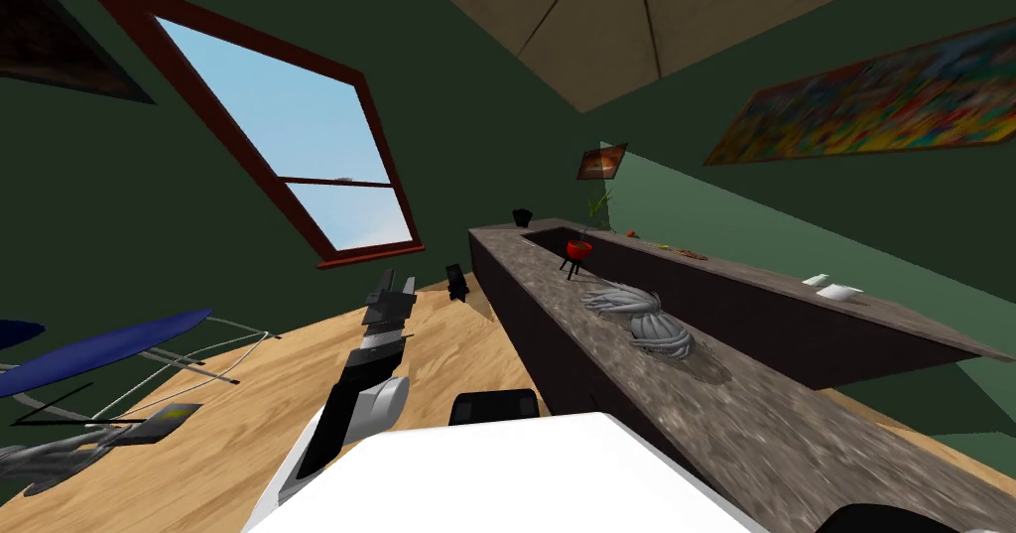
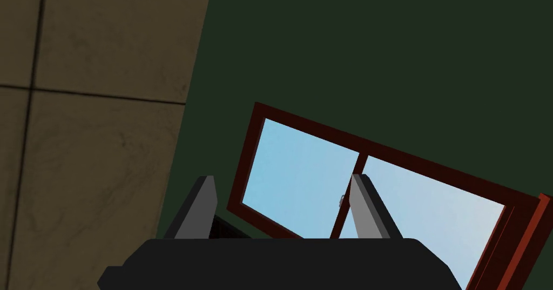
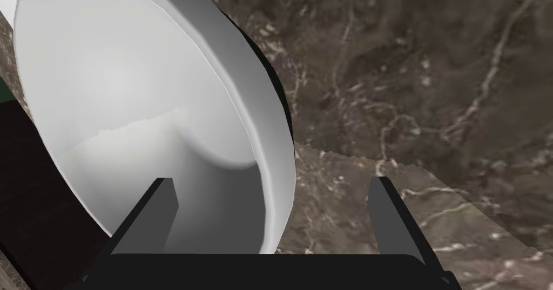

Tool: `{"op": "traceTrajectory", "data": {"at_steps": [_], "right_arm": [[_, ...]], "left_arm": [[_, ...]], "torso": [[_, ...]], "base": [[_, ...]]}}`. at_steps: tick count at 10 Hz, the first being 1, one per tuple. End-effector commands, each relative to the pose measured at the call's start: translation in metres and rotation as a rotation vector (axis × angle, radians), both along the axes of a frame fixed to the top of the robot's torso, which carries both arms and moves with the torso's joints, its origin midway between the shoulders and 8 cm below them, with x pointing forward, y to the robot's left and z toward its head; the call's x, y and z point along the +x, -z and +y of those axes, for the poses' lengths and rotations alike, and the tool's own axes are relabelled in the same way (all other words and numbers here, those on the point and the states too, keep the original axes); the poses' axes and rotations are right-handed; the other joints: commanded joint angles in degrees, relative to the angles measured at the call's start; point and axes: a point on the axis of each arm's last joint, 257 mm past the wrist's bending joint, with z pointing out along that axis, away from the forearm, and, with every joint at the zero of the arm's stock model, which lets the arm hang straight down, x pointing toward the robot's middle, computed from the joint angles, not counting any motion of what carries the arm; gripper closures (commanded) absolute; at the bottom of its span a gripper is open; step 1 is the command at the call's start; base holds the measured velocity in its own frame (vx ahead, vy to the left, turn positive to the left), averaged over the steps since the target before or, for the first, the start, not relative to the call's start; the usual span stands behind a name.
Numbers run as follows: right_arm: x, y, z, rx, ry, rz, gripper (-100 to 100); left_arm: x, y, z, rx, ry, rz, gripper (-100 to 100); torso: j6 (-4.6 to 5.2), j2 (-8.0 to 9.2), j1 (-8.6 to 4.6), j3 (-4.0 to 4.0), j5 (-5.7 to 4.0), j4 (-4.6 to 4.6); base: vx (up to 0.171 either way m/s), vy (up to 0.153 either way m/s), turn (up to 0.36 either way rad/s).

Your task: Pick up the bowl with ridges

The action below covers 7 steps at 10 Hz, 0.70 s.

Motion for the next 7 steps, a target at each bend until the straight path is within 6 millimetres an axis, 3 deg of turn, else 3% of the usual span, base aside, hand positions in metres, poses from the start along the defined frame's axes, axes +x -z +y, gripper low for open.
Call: {"op": "traceTrajectory", "data": {"at_steps": [1,2,3,7], "right_arm": [[-0.0131,0.0032,0.0033,-0.003,0.046,0.000,-100],[-0.0068,0.0021,0.0018,-0.001,0.026,0.001,-100],[-0.0071,0.0021,0.0016,-0.003,0.031,0.000,100],[-0.0068,0.0031,0.0026,0.000,0.033,-0.003,100]], "left_arm": [[0.0000,0.0000,0.0000,0.000,0.000,0.000,0],[0.0000,0.0000,0.0000,0.000,0.000,0.000,0],[-0.0001,0.0001,0.0001,0.000,0.000,0.000,0],[-0.0001,0.0001,0.0001,0.000,0.000,0.000,0]], "torso": [[0.00,0.00,0.00,0.00,0.00,0.00],[-0.03,-0.02,-0.02,-0.01,0.01,-0.01],[0.07,-0.22,-0.05,-0.11,0.00,-0.03],[0.02,-0.55,-0.04,-0.33,0.03,-0.16]], "base": [[-0.141,0.000,0.319],[-0.061,-0.007,0.068],[-0.010,-0.001,-0.014],[0.000,0.000,0.000]]}}
